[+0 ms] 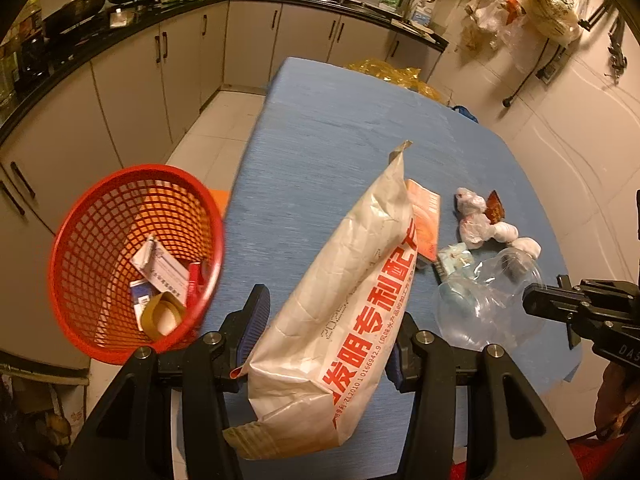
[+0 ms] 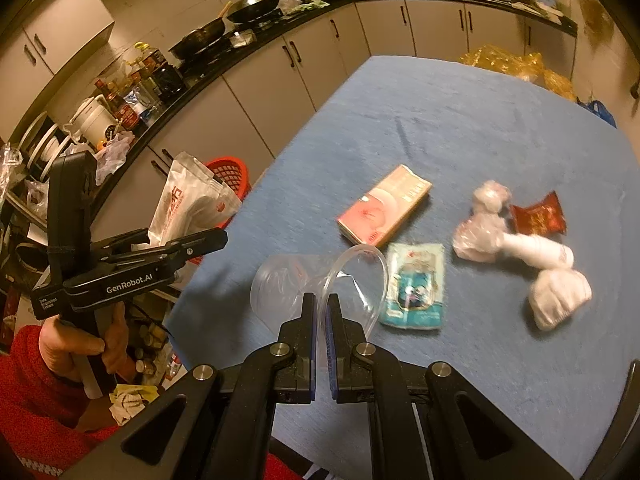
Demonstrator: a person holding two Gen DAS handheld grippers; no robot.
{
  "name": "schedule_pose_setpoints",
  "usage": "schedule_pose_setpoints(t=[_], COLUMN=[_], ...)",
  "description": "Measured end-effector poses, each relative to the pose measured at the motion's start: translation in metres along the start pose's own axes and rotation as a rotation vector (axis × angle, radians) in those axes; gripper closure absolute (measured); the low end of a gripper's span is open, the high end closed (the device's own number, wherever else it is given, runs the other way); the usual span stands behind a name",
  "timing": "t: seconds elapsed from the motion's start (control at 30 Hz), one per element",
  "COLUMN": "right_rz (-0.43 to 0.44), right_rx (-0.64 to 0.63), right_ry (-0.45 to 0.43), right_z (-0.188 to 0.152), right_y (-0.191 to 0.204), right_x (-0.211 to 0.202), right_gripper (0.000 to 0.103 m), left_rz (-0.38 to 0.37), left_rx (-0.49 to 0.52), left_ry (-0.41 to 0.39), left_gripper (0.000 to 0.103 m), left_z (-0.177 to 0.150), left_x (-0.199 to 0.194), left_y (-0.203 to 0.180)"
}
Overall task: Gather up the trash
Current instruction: 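Carry the plastic bag and clear cup over the red basket with both tools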
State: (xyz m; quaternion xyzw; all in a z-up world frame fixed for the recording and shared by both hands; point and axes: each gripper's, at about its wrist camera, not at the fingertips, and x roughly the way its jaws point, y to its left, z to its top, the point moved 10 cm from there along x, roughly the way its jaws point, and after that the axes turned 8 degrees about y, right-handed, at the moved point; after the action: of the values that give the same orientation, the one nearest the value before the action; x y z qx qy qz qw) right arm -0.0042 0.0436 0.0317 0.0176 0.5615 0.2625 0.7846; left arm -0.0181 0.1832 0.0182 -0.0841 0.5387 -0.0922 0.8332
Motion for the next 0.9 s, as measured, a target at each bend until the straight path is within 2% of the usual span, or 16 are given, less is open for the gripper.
schedule_pose_setpoints(t=[0.47, 0.9], right_rz=[0.032, 0.076], right_rx=[-0.045, -0.098], right_ry=[-0.011, 0.013], right_z=[0.043, 0.084], right_y=[0.050, 0.105], right_x=[0.026, 0.071], right_gripper=[0.098, 0.098], left_rz=[0.040, 0.073], left_rx=[-0.038, -0.136], left_ry=[-0.001, 0.013], left_gripper=[0.054, 0.054], left_z=[0.002, -0.003], left_x=[-0.011, -0.014], left_y=[0.060, 0.134])
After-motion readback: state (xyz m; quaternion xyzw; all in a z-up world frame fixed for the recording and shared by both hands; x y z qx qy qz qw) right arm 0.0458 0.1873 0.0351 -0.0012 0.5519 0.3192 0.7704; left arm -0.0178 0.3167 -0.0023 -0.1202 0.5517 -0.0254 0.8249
